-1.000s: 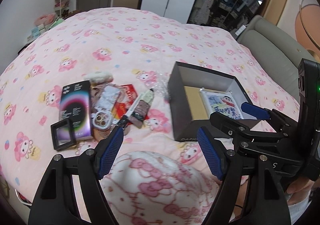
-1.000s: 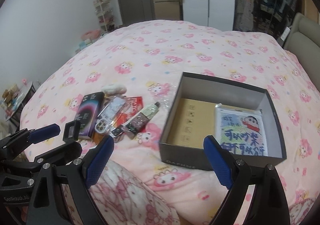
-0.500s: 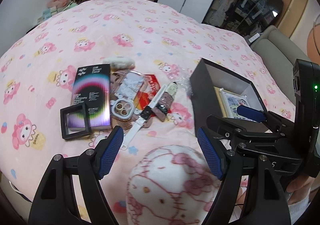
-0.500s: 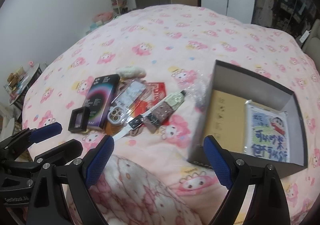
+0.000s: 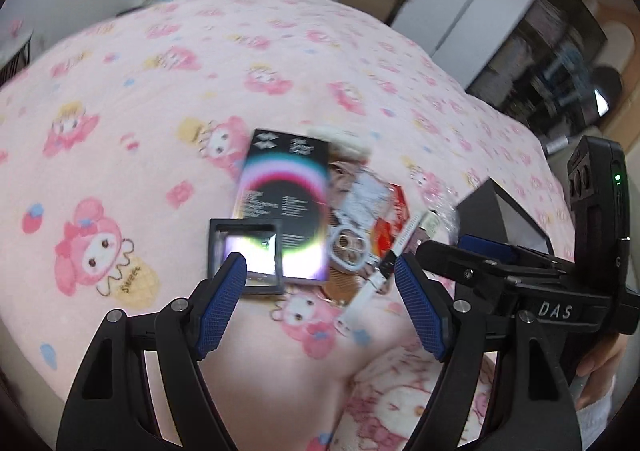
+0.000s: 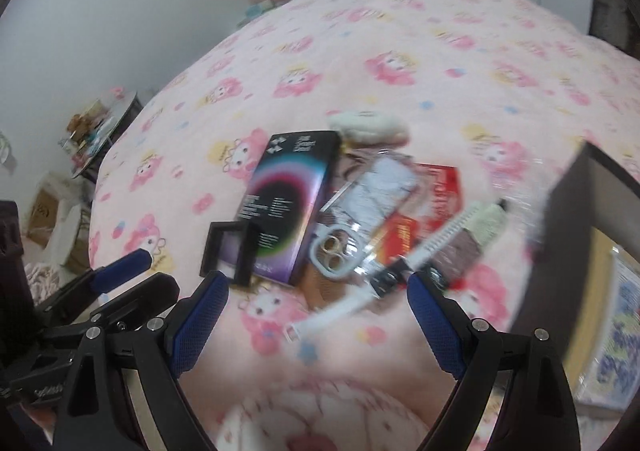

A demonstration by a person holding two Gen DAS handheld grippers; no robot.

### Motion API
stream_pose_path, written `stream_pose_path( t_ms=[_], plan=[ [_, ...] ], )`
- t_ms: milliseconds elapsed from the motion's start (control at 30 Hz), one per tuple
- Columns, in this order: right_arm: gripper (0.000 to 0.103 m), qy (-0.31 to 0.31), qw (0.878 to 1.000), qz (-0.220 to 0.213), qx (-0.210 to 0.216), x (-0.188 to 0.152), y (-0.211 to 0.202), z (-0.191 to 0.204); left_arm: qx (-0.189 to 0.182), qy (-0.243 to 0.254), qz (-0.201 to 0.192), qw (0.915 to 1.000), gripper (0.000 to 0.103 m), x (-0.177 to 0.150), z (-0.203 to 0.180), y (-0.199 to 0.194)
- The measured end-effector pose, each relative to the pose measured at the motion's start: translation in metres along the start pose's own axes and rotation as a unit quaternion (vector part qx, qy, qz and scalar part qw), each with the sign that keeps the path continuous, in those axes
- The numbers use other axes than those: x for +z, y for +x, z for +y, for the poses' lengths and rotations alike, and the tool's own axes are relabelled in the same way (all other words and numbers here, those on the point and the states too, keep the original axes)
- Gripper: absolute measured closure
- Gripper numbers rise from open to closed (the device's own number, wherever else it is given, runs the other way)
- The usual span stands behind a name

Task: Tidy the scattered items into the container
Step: 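Grasp the black Smart Devil box with the right gripper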

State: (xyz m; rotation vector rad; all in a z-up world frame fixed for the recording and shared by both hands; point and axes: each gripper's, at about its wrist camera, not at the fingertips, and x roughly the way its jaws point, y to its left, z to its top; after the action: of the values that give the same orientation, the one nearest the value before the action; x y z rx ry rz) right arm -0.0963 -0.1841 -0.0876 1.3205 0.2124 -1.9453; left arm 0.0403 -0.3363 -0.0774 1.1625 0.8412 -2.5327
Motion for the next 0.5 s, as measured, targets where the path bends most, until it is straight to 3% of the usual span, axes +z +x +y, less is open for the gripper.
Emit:
stream_pose_path(
  t_ms=[67, 233, 300, 400, 500],
  plan=[
    [0.012, -0.004, 1.0, 0.014, 0.002, 0.008, 0.015, 0.0, -0.014, -0.016, 0.018, 0.9996, 0.035, -0.002, 0.01, 0.014],
    [0.013, 0.006, 0.999, 0.037, -0.007, 0.017, 0.04, -0.014, -0.033, -0.003, 0.078, 0.9964, 0.056, -0.016, 0.007, 0.062],
    [0.014, 0.008, 0.999, 0.041, -0.007, 0.017, 0.045, -0.02, -0.031, 0.003, 0.09, 0.9954, 0.058, -0.021, 0.003, 0.076],
    [0.022, 0.005, 0.999, 0.052, -0.012, 0.017, 0.053, -0.025, -0.015, 0.01, 0.092, 0.9956, 0.06, -0.019, 0.001, 0.086],
    [0.03, 0.0, 0.998, 0.062, -0.014, 0.017, 0.06, -0.027, 0.029, 0.023, 0.085, 0.9957, 0.068, -0.01, 0.006, 0.092]
  ],
)
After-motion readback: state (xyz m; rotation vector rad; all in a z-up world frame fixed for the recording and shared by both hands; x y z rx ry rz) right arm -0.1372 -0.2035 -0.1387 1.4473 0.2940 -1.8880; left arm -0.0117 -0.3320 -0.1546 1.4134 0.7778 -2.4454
